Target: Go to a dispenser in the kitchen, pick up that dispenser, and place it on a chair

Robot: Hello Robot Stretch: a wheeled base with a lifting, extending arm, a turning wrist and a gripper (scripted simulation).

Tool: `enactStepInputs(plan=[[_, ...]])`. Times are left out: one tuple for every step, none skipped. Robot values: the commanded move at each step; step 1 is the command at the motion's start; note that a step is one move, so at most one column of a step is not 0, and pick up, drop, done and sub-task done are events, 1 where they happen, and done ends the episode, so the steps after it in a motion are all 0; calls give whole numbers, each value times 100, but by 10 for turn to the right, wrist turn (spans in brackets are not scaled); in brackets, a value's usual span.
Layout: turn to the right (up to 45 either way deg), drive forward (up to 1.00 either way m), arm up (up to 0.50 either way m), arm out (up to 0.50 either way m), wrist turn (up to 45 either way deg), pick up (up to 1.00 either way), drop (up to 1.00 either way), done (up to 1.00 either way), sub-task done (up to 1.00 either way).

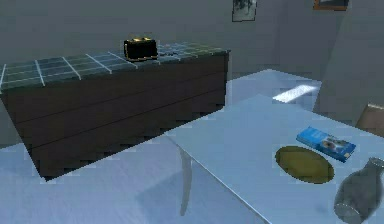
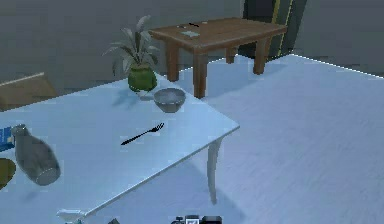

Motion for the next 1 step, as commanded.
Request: enactStepInputs(plan=[[0, 0, -32, 0, 0, 0, 0, 0, 0]])
